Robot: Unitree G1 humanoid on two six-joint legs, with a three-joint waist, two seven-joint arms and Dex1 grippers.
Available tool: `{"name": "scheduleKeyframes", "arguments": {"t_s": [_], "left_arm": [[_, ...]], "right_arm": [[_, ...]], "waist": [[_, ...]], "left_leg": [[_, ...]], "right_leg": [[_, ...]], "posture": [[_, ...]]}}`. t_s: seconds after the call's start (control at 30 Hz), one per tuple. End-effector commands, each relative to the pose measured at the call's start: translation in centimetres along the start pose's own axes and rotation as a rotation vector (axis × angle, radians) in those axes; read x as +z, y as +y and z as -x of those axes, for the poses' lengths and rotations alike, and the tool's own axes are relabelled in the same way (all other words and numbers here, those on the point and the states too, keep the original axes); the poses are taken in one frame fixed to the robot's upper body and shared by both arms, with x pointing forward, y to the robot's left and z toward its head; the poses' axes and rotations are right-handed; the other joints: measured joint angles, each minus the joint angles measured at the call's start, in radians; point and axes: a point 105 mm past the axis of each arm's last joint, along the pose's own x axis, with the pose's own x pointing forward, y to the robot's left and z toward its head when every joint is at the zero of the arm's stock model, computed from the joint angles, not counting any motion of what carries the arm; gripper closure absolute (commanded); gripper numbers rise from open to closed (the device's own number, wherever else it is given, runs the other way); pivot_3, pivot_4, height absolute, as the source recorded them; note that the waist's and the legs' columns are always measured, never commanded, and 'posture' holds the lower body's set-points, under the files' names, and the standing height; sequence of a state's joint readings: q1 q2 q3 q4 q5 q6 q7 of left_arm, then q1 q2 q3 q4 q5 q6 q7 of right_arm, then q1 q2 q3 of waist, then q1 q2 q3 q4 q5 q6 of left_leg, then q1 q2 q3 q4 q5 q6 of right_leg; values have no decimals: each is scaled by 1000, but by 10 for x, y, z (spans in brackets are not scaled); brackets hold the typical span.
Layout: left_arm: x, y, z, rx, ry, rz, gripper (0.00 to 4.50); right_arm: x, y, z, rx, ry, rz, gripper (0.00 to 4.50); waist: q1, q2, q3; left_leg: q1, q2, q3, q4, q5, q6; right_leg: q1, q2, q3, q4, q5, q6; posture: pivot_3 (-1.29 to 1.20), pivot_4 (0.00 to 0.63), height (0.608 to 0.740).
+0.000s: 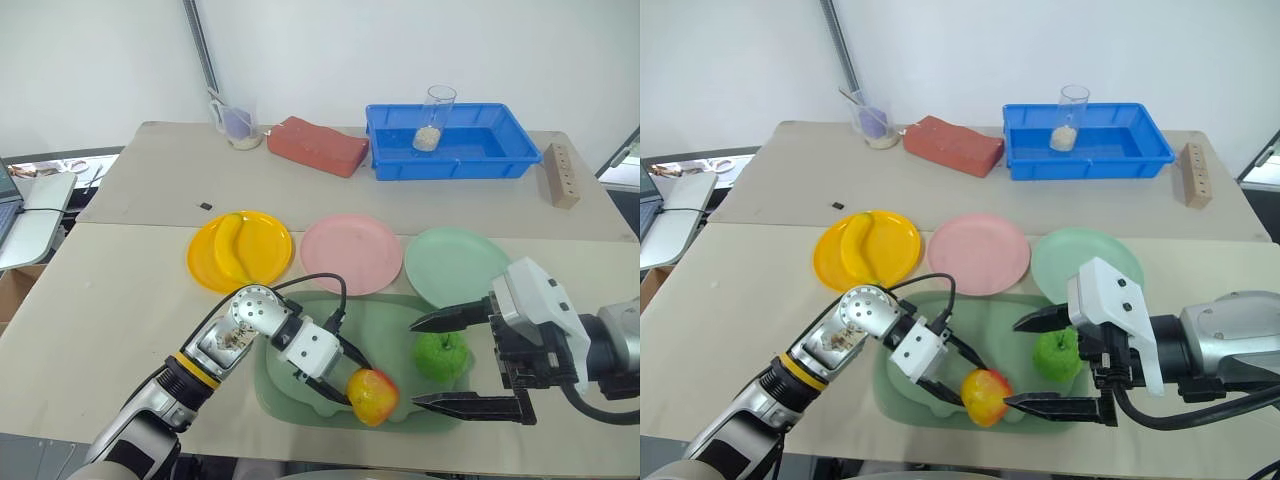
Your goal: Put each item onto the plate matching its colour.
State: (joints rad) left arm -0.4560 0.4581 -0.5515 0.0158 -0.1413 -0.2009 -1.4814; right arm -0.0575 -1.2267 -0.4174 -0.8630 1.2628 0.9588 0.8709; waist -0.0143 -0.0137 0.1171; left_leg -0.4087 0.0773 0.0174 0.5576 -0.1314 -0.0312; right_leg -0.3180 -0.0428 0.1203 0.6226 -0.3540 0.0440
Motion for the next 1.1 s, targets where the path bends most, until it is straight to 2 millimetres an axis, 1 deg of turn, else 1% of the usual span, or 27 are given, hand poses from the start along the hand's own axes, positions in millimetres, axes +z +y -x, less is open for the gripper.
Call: {"name": "scheduleKeyframes", "arguments": {"t_s": [0.03, 0.1, 0.17, 0.2, 0.23, 0.27, 0.3, 0.4, 0.47, 0.5, 0.57, 0.63, 0.67, 0.73, 0.8, 0.9, 1.03, 1.07, 1.1], "left_arm": [[-2, -2, 11, 37, -2, 58, 2296], [-2, -1, 23, 67, -2, 95, 2296], [-3, 2, 39, 120, 6, 121, 2296], [-4, 5, 51, 165, 26, 98, 2296], [-5, 8, 60, 195, 41, 79, 2296], [-6, 21, 74, 303, 39, 99, 2296], [-6, 30, 85, 379, 36, 117, 2296], [-13, 44, 106, 503, 40, 178, 2296], [-18, 57, 122, 598, 48, 213, 2296], [-19, 61, 126, 624, 47, 221, 2296], [-20, 81, 135, 726, 44, 227, 2296], [-23, 98, 139, 804, 61, 209, 2296], [-29, 105, 138, 831, 95, 193, 2296], [-37, 112, 137, 863, 136, 183, 2296], [-45, 122, 134, 911, 154, 196, 2296], [-54, 130, 132, 955, 172, 213, 2296], [-55, 132, 129, 952, 129, 245, 2296], [-54, 133, 129, 948, 127, 237, 1270], [-53, 133, 129, 946, 127, 232, 935]], "right_arm": [[5, -1, 1, 0, -20, 23, 0], [5, -3, 1, -3, -22, 21, 0], [3, -5, 1, -12, -23, 16, 0], [2, -8, 2, -24, -24, 17, 0], [1, -10, 3, -33, -25, 17, 0], [1, -15, 3, -56, -40, 22, 0], [2, -20, 3, -73, -53, 25, 0], [2, -27, 3, -94, -74, 32, 0], [0, -33, 4, -110, -77, 42, 0], [0, -36, 4, -116, -77, 47, 0], [6, -46, 4, -154, -112, 73, 0], [15, -58, 3, -209, -154, 110, 0], [19, -65, 2, -236, -172, 119, 0], [24, -71, -1, -256, -184, 125, 0], [29, -85, -4, -333, -178, 149, 0], [38, -97, -6, -400, -181, 174, 0], [42, -103, -7, -434, -177, 187, 0], [42, -104, -7, -441, -176, 186, 0], [41, -106, -7, -445, -175, 185, 0]], "waist": [[0, 0, 0], [-2, 0, 0], [-5, 0, 0], [-5, 0, 0], [-5, 0, 0], [-4, 0, 0], [-3, 0, 0], [2, 0, 0], [2, 0, 0], [2, 0, 0], [1, 0, 0], [1, 0, 0], [1, 0, 0], [1, 0, 0], [0, 1, 0], [1, 2, -1], [2, 5, -2], [3, 5, -3], [4, 5, -3]], "left_leg": [[0, 0, 0, 0, 0, 0], [-1, 0, 0, 0, 0, 0], [-1, 0, 0, 0, 0, 0], [-1, 1, 0, -1, 0, 0], [0, 1, 0, -1, 0, 0], [1, 1, 0, -1, 0, 0], [2, 1, 0, -1, 0, 0], [0, 0, 0, 0, 0, 0], [0, 0, 0, 0, 0, 0], [-1, 0, 0, 0, 0, 0], [0, 0, 0, 0, 0, 0], [-1, 0, 0, 0, 0, 0], [-1, -1, -1, 1, 0, 0], [-1, -1, -1, 0, 0, 0], [-2, -1, -1, 0, 0, 0], [-4, -1, -1, 0, 0, 0], [-6, -1, -1, 0, 0, 0], [-6, -1, -1, 0, 0, 0], [-6, -1, -1, 0, 0, 0]], "right_leg": [[0, 0, 0, 0, 0, 0], [0, 0, 0, 0, 0, 0], [0, 0, 0, 1, 0, 0], [0, 1, 0, 2, 0, 0], [0, 1, 0, 2, 0, 0], [-1, 1, 0, 2, 0, 0], [-1, 0, 0, 2, 0, 0], [-1, 0, -1, 1, -2, 4], [-1, -1, -1, 1, -2, 3], [-1, -1, -1, 1, -2, 3], [-1, 0, -1, 1, -2, 3], [-1, 0, -1, 2, -2, 3], [-1, 0, -1, 2, -1, 3], [-1, 0, -1, 2, -1, 3], [0, 0, 0, 2, 0, 2], [-2, 1, 0, 4, 0, 2], [-2, 1, 0, 4, 0, 2], [-2, 1, 0, 4, 0, 2], [-2, 1, 0, 4, 0, 2]], "posture": [[0, 150, 740], [0, 150, 740], [0, 150, 740], [0, 150, 740], [0, 150, 740], [0, 150, 740], [0, 150, 740], [0, 150, 740], [0, 150, 740], [0, 150, 740], [0, 150, 740], [0, 150, 740], [0, 150, 740], [0, 150, 740], [0, 150, 740], [0, 150, 740], [0, 150, 740], [0, 150, 740], [0, 150, 740]]}}
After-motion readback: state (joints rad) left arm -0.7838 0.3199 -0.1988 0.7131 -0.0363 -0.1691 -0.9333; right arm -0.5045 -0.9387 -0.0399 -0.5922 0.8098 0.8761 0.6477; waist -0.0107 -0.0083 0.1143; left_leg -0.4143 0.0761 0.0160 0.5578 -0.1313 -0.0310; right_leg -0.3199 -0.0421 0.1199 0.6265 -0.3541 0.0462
